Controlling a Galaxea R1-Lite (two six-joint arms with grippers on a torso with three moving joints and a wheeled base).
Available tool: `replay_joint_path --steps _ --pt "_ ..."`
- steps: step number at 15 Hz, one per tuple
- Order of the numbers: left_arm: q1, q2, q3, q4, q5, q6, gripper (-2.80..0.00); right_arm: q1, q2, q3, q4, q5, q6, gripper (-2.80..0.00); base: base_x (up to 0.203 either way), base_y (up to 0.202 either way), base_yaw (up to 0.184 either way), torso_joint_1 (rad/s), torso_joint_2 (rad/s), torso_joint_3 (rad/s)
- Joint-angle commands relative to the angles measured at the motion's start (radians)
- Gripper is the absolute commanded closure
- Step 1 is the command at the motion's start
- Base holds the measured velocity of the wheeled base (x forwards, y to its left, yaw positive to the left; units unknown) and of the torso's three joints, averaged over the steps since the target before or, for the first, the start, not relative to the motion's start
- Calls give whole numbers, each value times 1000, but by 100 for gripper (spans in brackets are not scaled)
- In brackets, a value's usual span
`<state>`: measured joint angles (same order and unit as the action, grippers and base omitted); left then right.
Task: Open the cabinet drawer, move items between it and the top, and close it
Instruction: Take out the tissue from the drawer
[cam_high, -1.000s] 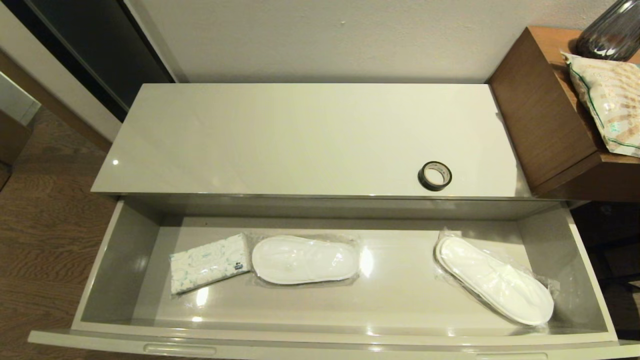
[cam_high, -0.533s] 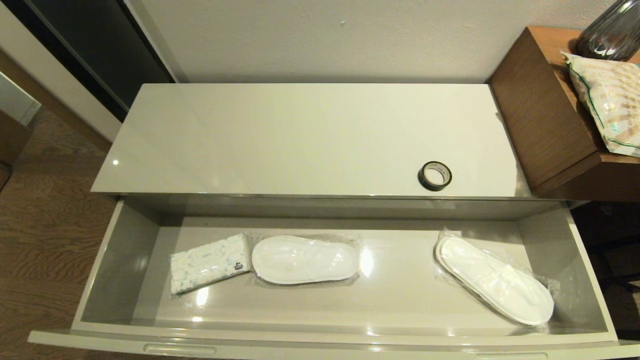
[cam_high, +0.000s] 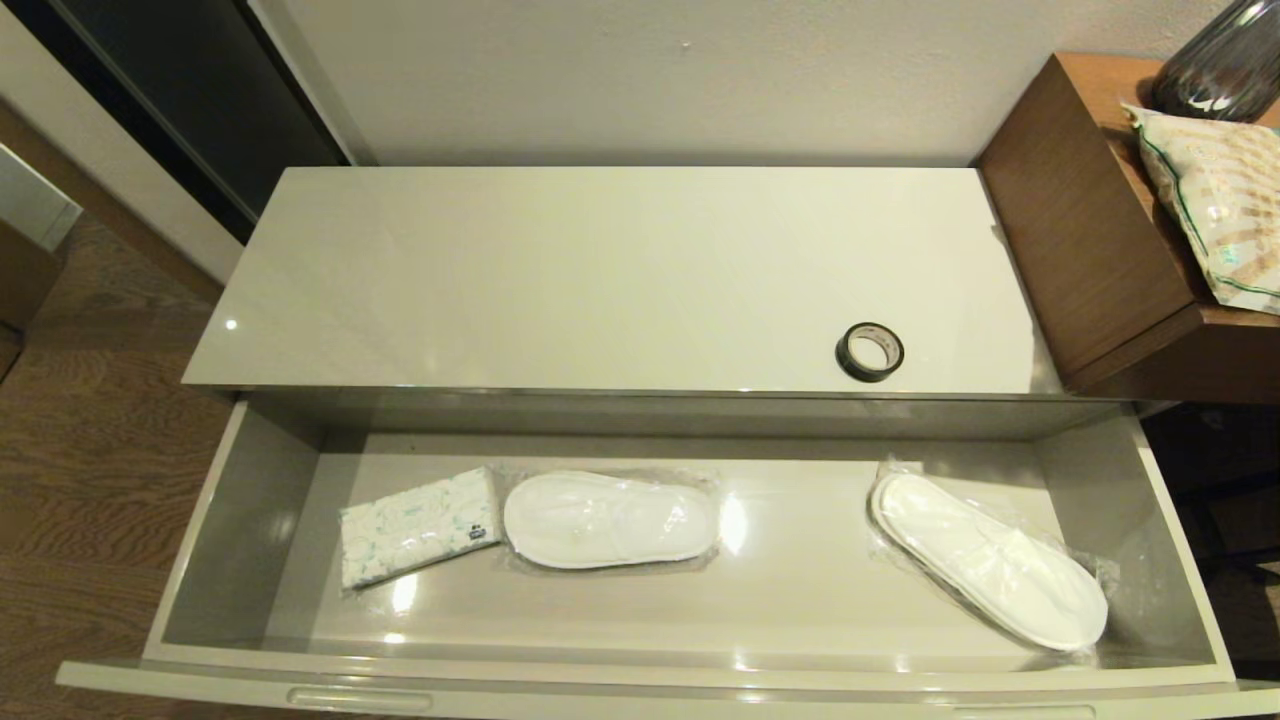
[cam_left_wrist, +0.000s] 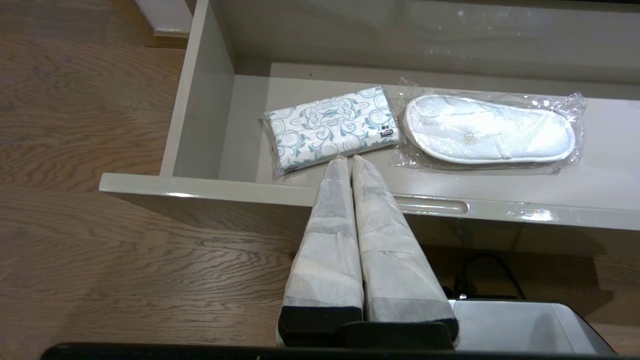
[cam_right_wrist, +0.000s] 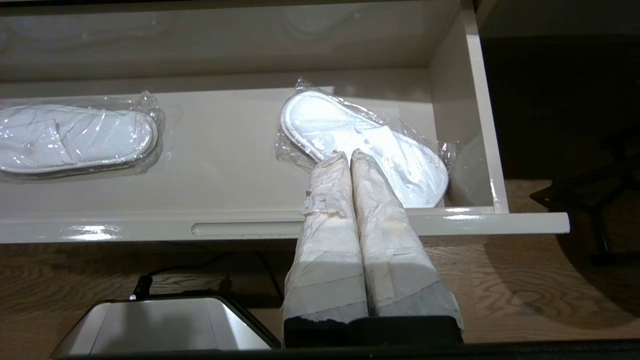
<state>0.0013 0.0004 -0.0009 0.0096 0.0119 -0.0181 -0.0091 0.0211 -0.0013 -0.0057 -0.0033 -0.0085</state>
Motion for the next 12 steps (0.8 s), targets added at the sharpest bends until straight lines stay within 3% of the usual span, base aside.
replay_joint_path --steps 1,12 --pt "0 1 -1 1 -1 3 0 0 5 0 0 0 -1 0 0 0 0 0 0 0" --pt "0 1 -1 1 -1 4 0 0 5 0 0 -1 -1 0 0 0 0 0 0 0"
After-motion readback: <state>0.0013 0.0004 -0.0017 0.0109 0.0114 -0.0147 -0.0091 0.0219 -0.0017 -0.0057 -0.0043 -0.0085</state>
